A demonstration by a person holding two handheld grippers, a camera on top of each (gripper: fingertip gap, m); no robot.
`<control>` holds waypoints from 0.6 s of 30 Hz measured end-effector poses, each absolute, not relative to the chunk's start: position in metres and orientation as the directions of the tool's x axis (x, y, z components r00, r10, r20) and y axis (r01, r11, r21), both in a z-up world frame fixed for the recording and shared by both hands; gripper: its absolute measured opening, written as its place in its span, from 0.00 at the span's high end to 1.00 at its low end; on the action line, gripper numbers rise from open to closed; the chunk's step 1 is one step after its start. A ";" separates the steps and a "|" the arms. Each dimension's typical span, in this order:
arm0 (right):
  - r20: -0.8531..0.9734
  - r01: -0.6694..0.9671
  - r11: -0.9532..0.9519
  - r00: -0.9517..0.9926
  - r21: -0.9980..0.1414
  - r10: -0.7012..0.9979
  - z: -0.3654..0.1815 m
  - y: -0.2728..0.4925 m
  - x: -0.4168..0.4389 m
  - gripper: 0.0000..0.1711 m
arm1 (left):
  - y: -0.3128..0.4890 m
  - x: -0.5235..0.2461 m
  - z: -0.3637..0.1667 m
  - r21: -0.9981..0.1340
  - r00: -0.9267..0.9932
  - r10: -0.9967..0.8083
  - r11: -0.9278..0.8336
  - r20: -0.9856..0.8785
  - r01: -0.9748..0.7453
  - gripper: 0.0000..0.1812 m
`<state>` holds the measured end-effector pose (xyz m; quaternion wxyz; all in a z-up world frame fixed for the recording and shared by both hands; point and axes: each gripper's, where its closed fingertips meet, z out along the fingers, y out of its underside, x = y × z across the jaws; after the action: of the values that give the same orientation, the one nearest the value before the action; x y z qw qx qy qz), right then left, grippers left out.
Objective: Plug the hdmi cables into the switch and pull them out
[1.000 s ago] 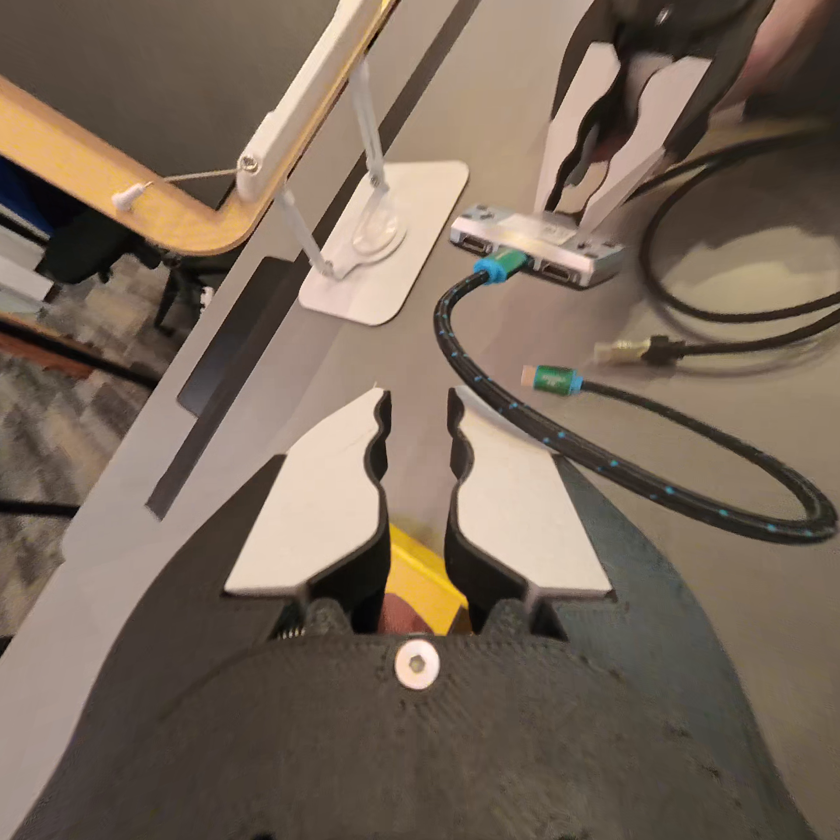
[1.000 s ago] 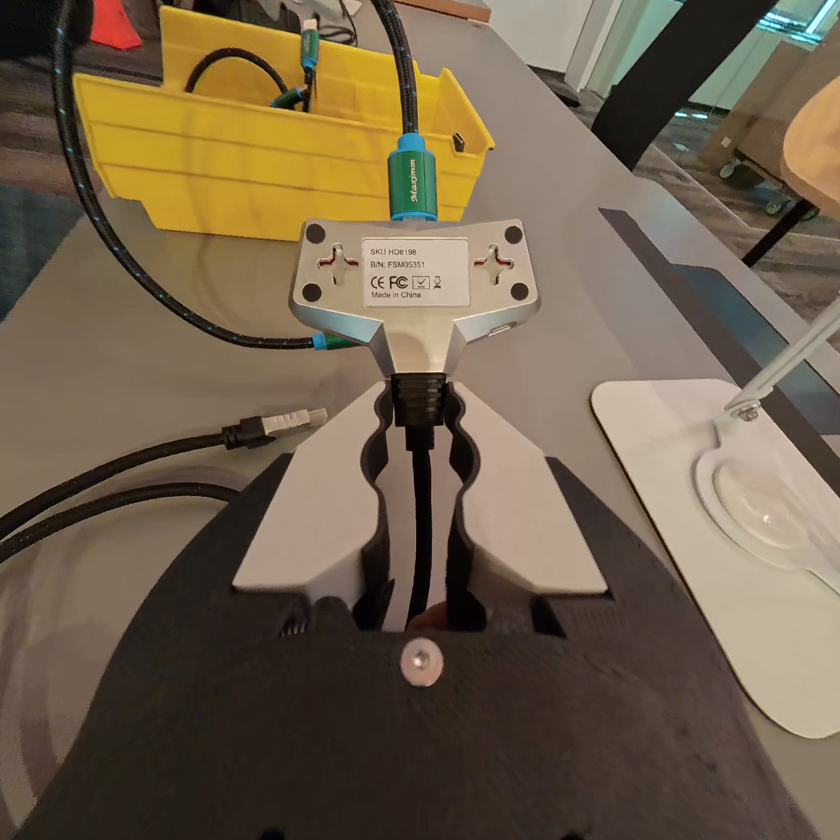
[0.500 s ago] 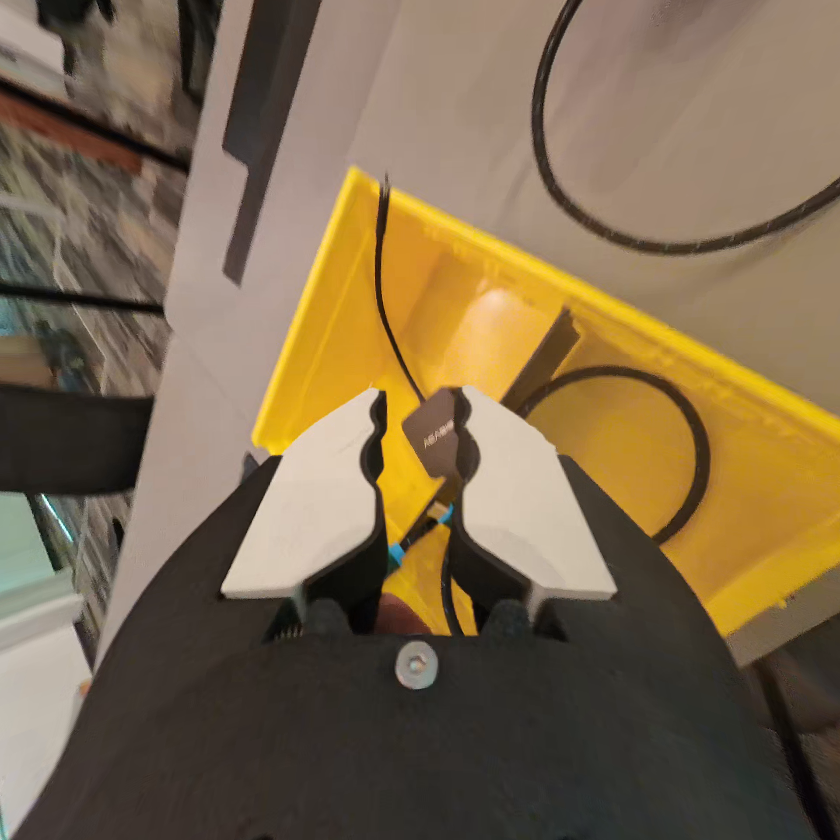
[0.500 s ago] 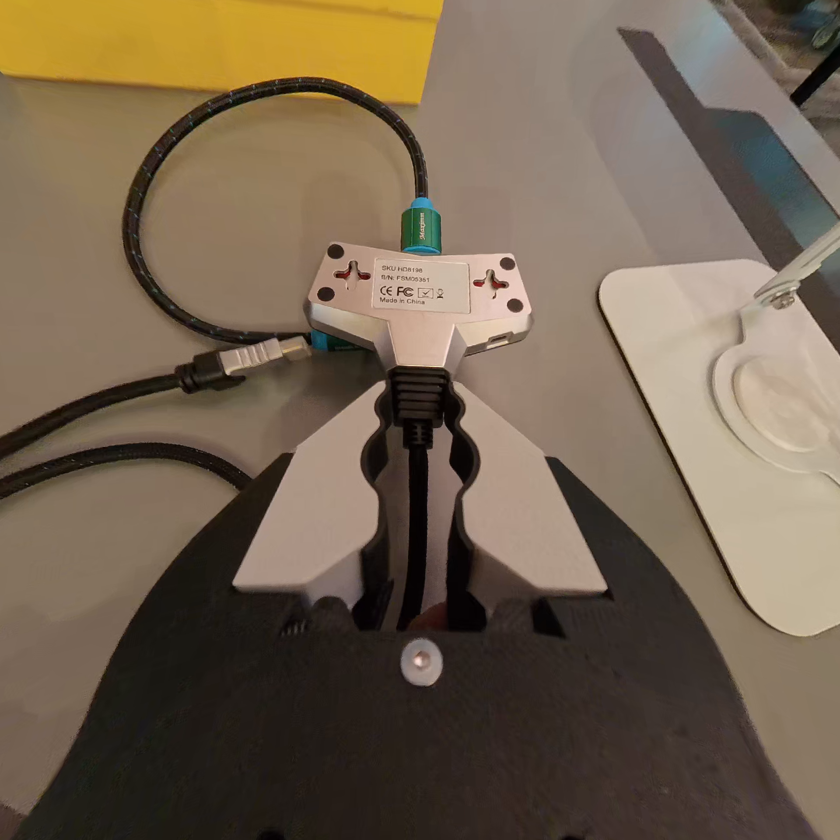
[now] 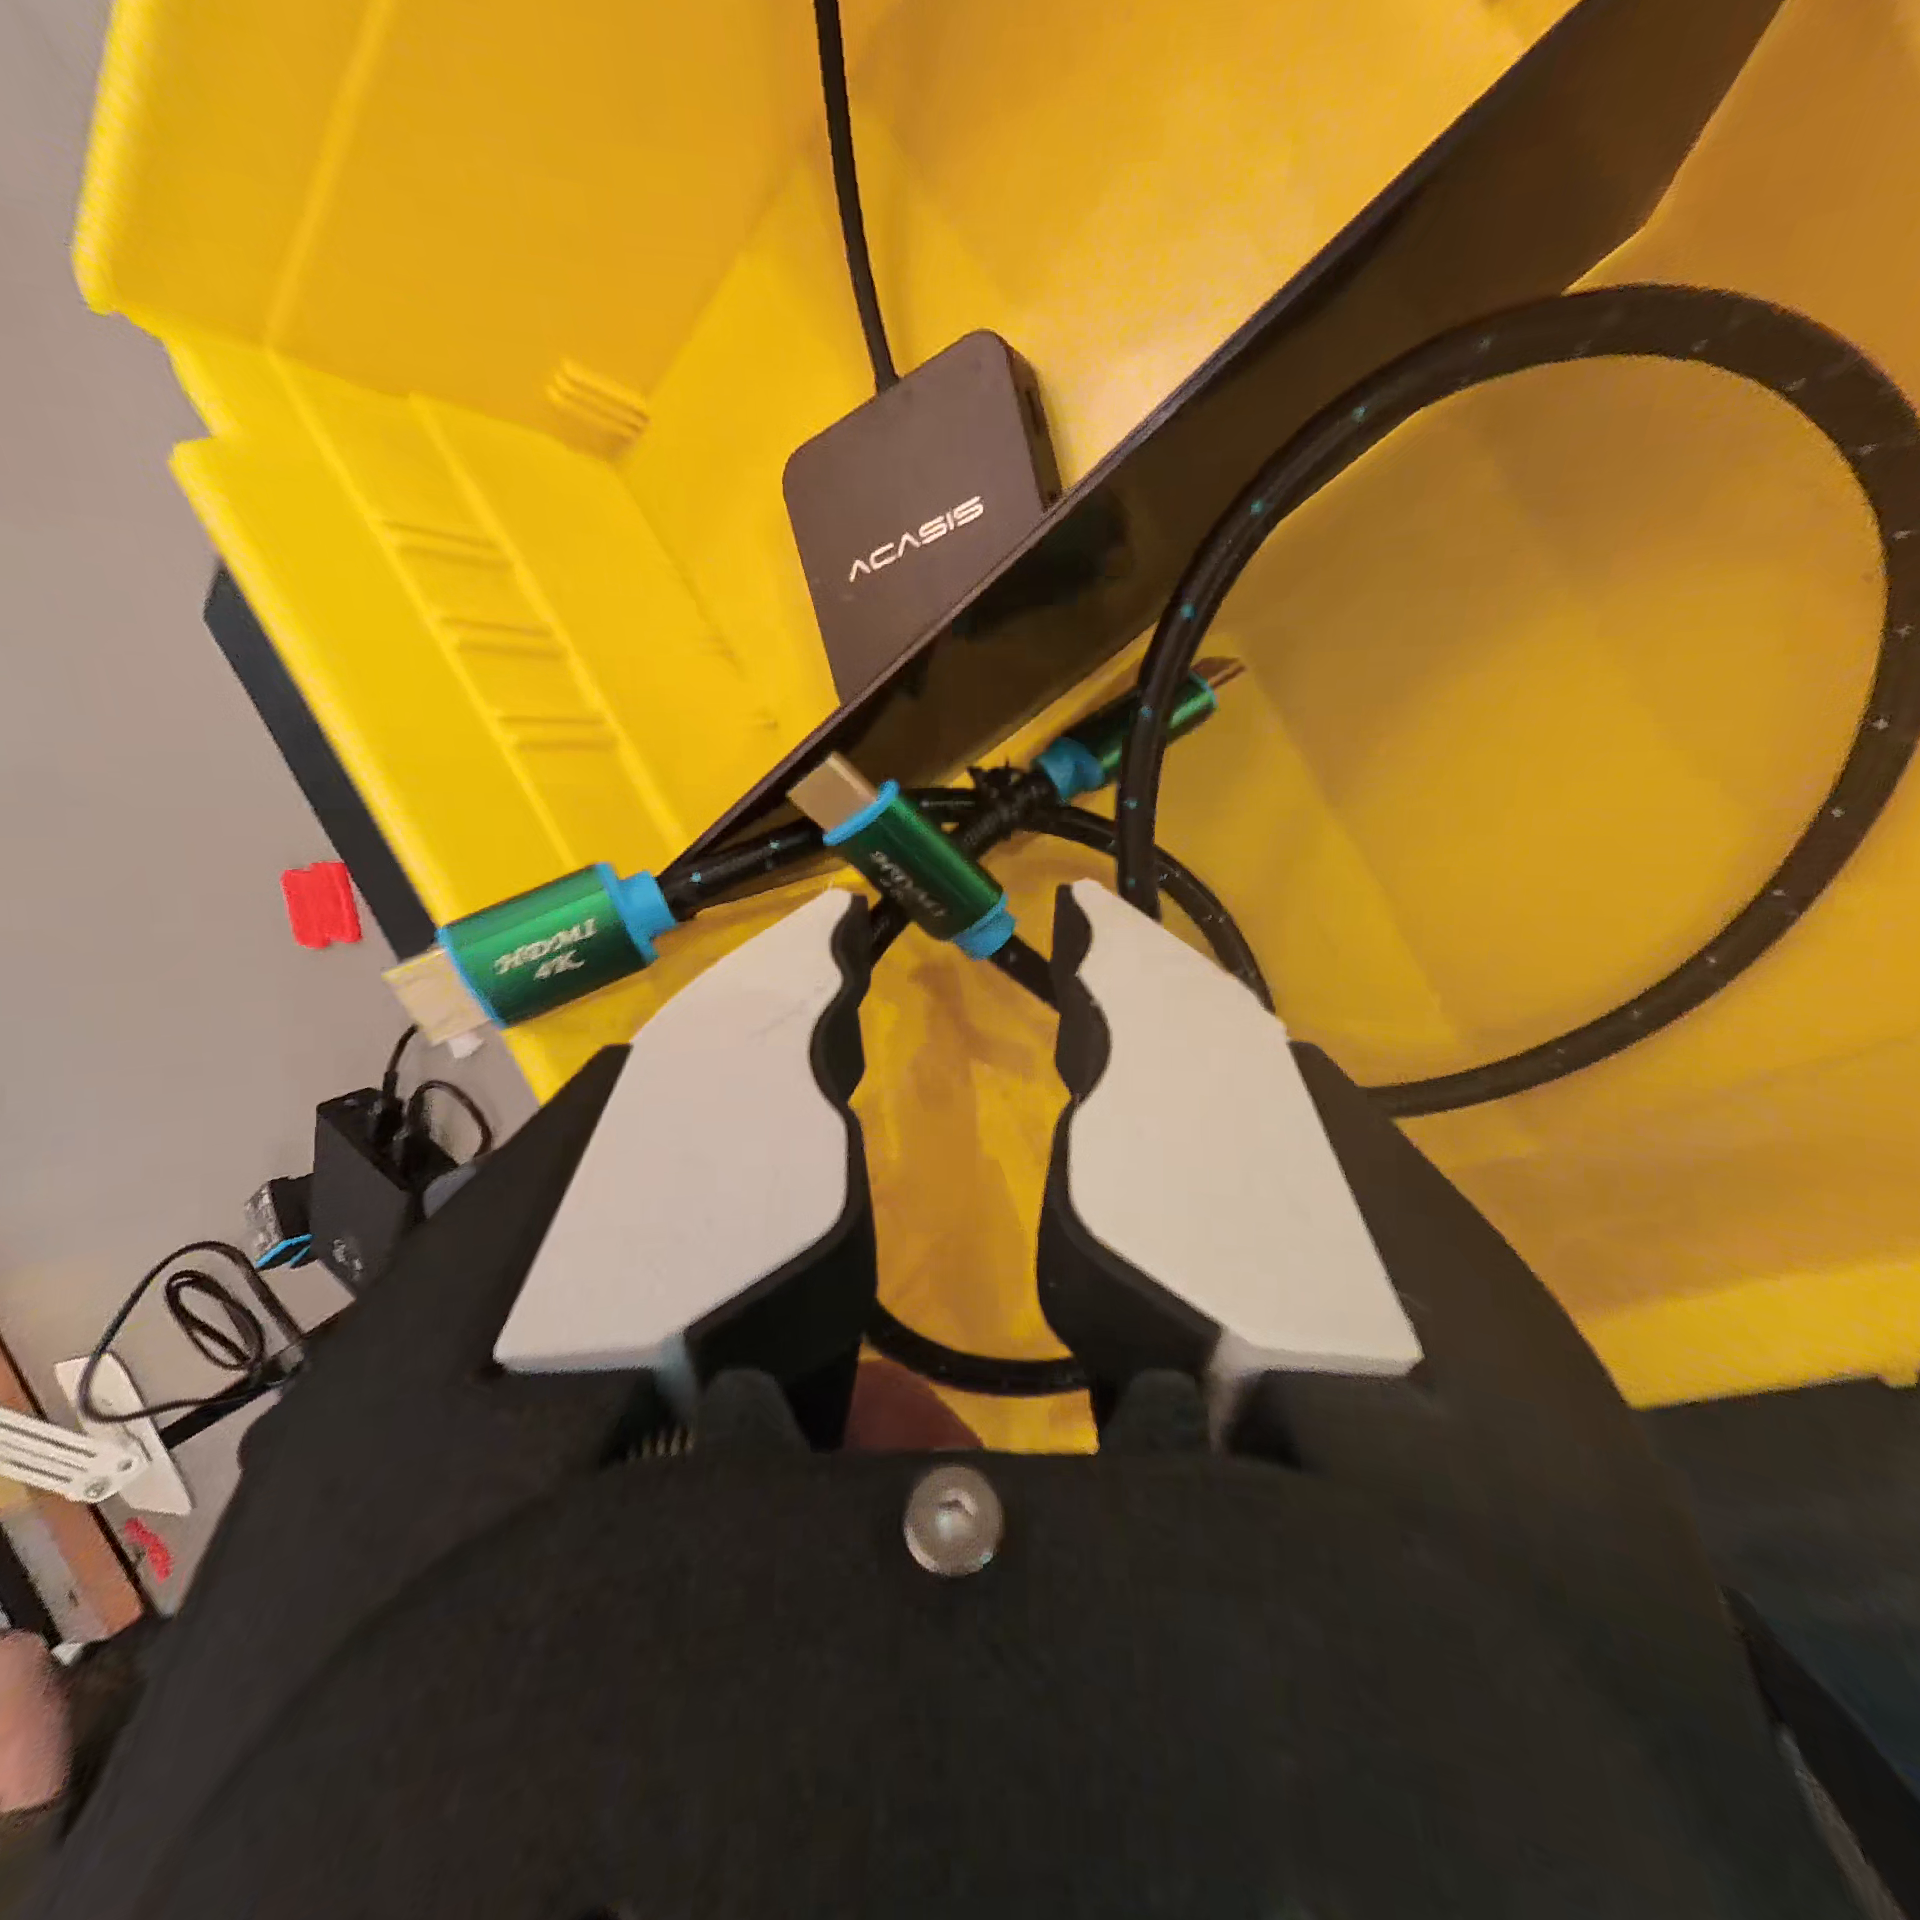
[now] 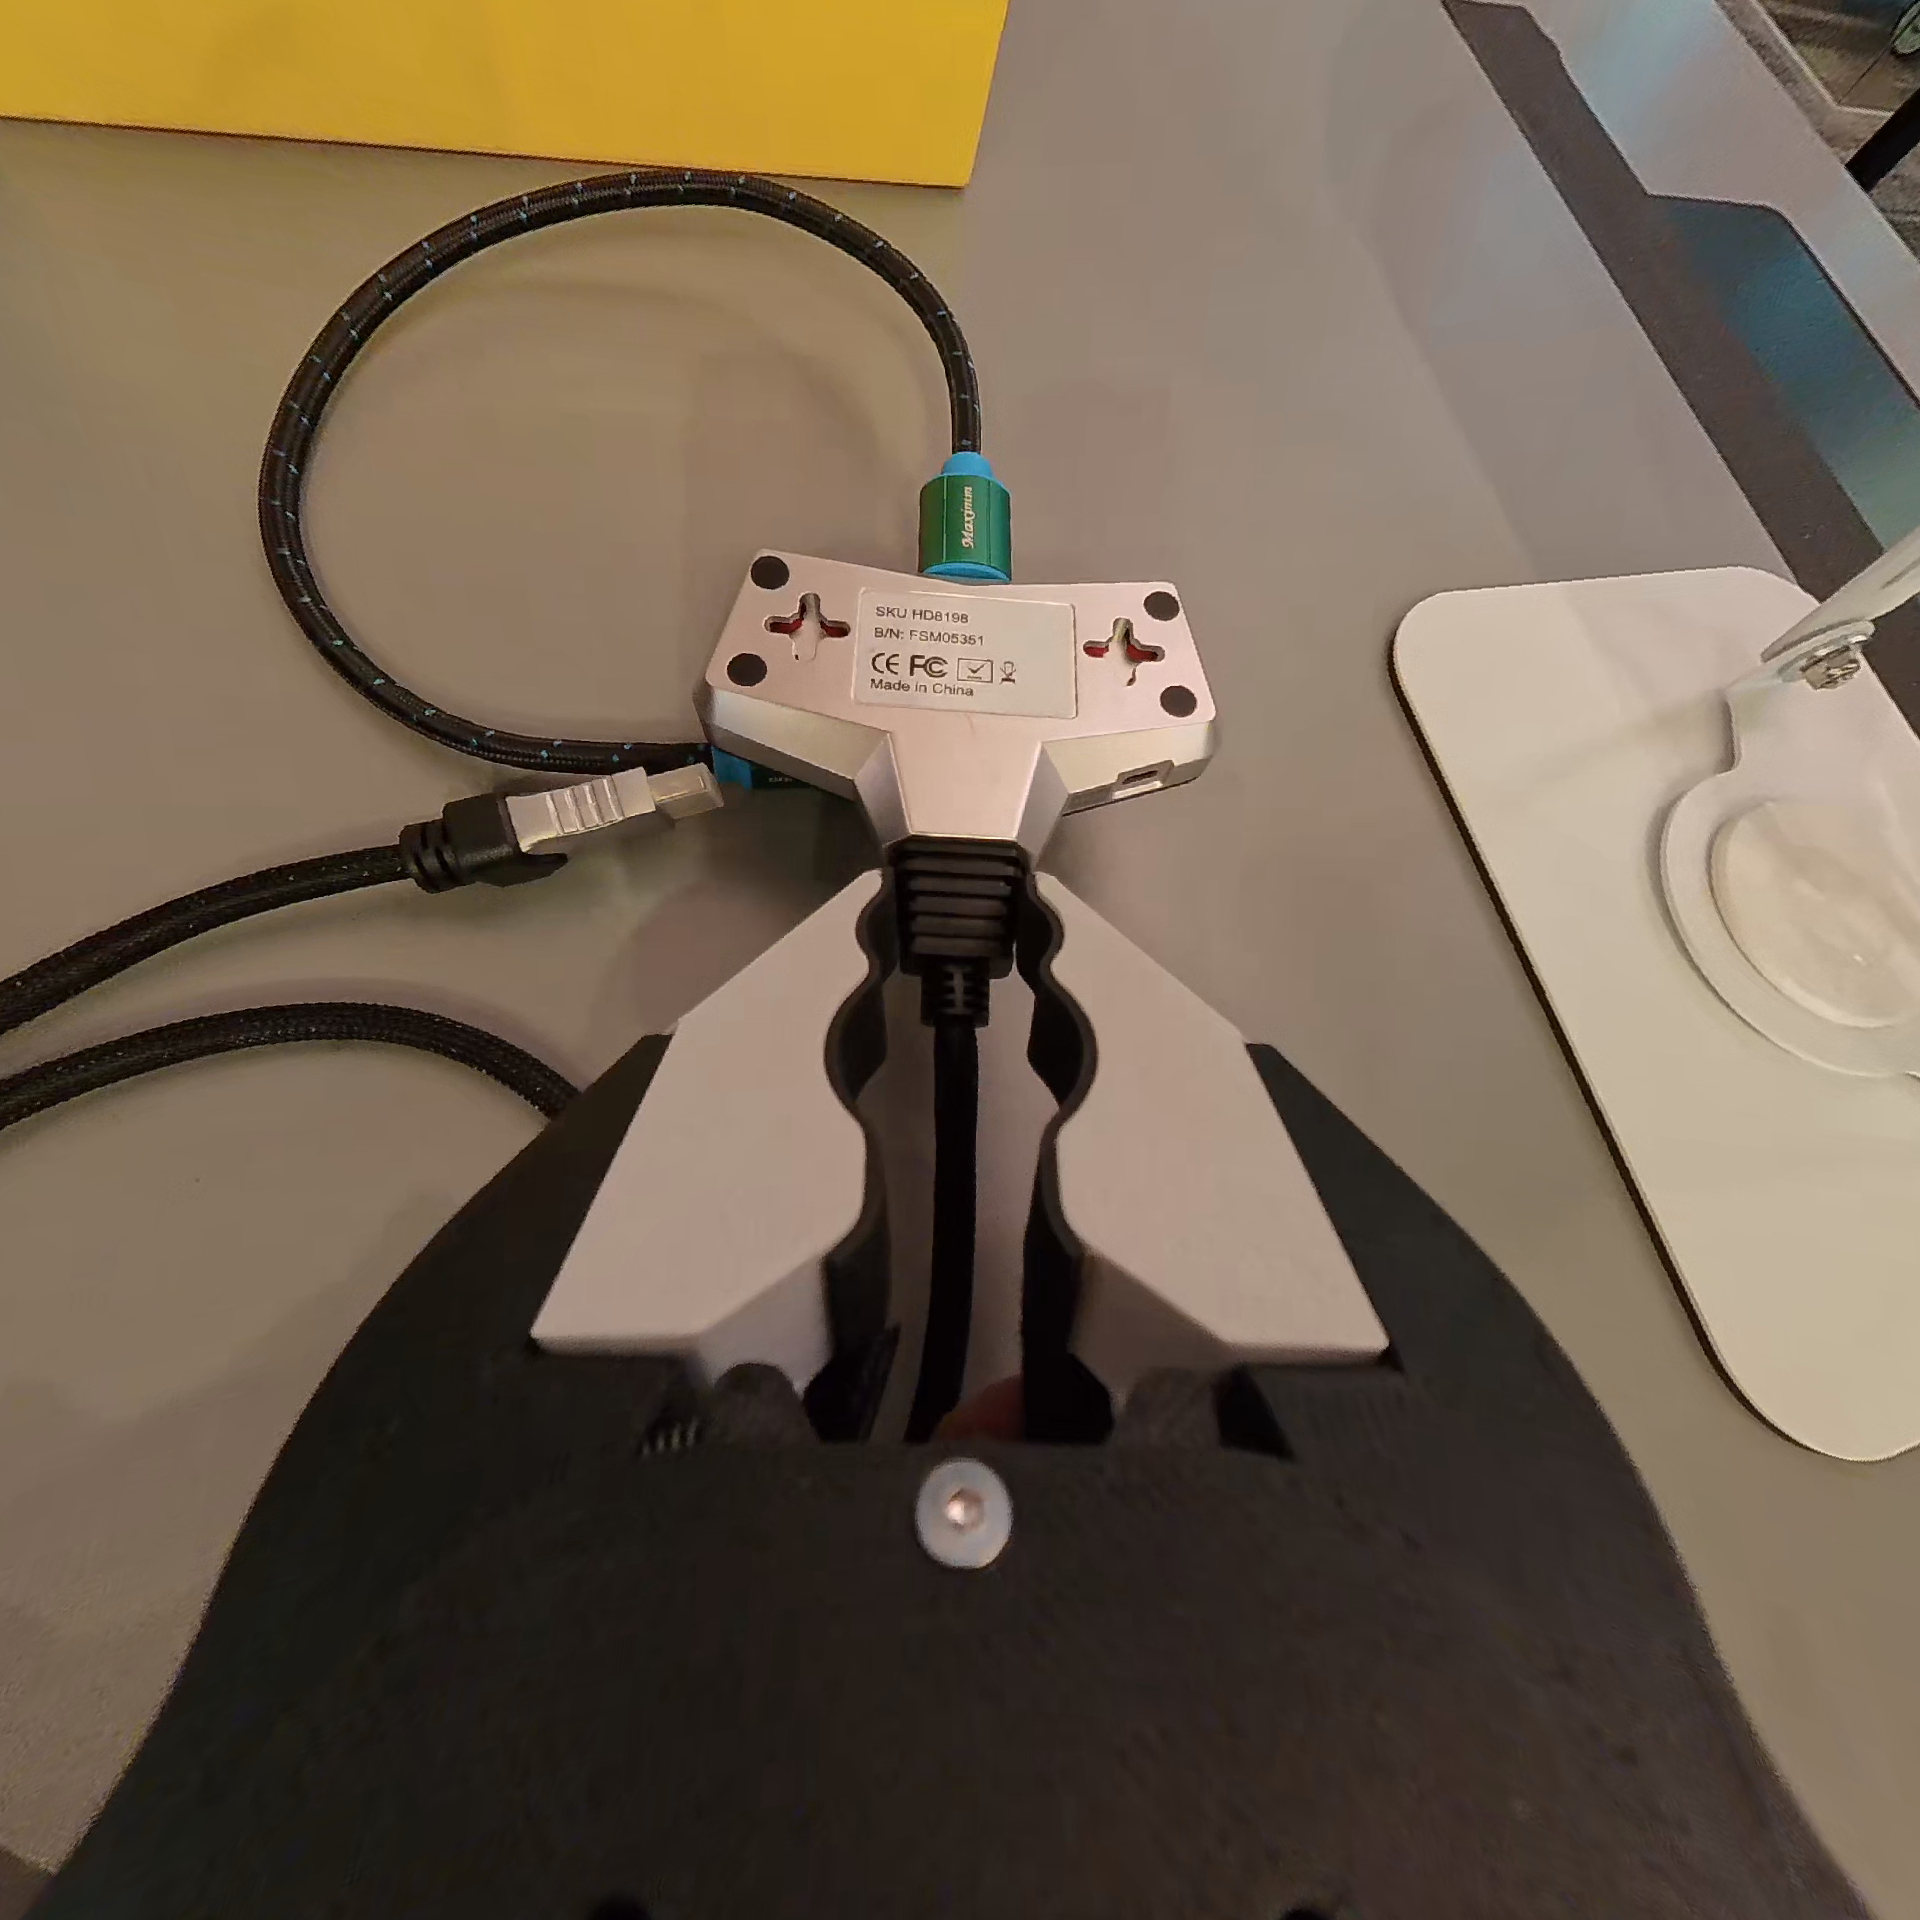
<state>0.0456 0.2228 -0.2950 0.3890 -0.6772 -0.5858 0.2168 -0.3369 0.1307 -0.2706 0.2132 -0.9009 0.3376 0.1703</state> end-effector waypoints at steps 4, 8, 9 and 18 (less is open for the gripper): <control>0.170 0.629 -0.005 0.218 -0.778 0.961 -0.295 0.223 0.046 0.88 | 0.135 -0.339 -0.275 -0.283 0.735 -0.502 -0.701 -0.456 -0.654 0.86; 0.175 0.631 -0.001 0.217 -0.775 0.960 -0.294 0.223 0.046 0.88 | 0.137 -0.341 -0.270 -0.296 0.730 -0.490 -0.692 -0.476 -0.658 0.89; 0.175 0.632 -0.001 0.217 -0.775 0.960 -0.294 0.223 0.046 0.88 | 0.137 -0.343 -0.266 -0.299 0.728 -0.484 -0.691 -0.485 -0.658 0.89; 0.175 0.631 -0.001 0.217 -0.776 0.960 -0.294 0.223 0.046 0.88 | 0.143 -0.349 -0.211 -0.394 0.712 -0.405 -0.625 -0.573 -0.673 0.91</control>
<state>0.0464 0.2225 -0.2942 0.3904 -0.6754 -0.5891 0.2107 -0.3491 0.1426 -0.2109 0.3035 -0.8740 0.3085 0.2209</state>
